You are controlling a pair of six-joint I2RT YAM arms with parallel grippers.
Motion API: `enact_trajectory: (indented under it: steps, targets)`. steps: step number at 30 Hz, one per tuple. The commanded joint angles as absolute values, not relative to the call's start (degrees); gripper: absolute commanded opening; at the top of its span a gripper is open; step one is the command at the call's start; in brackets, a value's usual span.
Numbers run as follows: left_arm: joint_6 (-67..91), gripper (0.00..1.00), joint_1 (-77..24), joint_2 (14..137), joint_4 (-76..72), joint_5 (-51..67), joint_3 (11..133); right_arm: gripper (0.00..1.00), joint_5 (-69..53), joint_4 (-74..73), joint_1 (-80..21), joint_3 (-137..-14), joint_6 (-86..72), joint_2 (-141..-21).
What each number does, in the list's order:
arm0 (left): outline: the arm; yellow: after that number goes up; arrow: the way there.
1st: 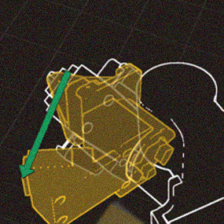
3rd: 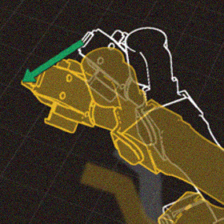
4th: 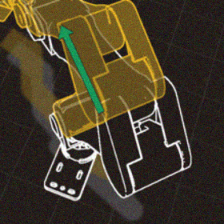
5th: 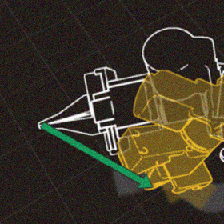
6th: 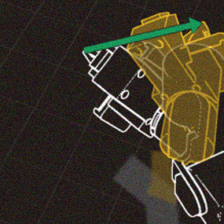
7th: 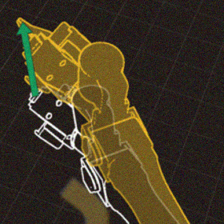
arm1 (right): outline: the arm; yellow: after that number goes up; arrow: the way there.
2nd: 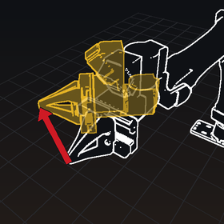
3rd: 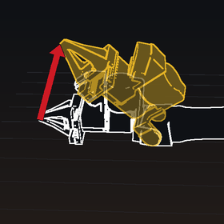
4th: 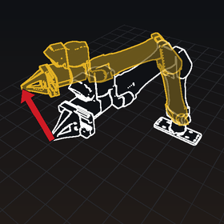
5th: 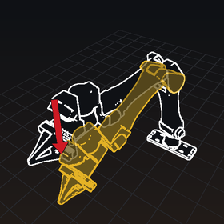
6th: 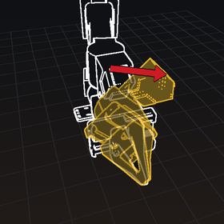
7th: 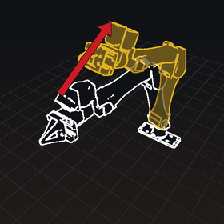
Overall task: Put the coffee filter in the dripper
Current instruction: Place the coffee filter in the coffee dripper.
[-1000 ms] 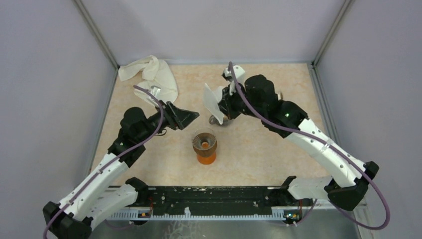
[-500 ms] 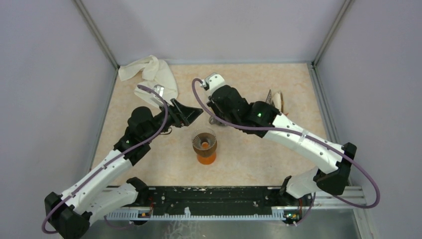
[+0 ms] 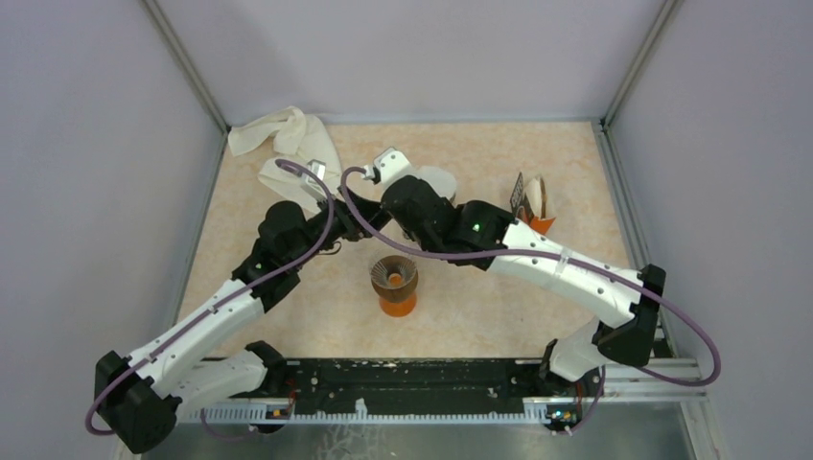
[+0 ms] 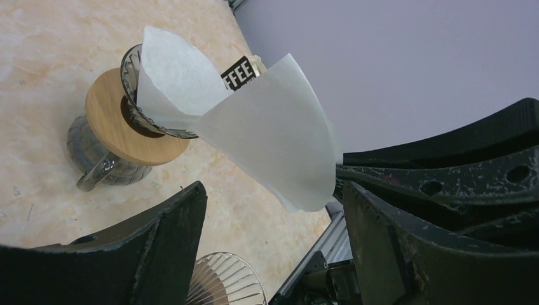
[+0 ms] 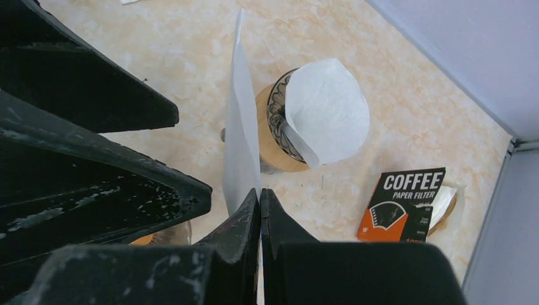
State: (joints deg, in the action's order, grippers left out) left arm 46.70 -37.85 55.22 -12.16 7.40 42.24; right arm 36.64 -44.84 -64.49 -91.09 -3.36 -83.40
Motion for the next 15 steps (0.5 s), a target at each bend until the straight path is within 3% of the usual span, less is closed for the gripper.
enact_trajectory:
  steps: [1,15]
  targets:
    - [46.9,0.84,-38.4,55.5,-14.8,6.0,43.5,0.00,41.0,-43.9,-66.3,-95.3,-1.8,-84.6]
    - [45.6,0.78,-38.8,55.7,-11.7,1.4,41.7,0.00,44.5,-44.7,-68.8,-97.9,-1.1,-87.2]
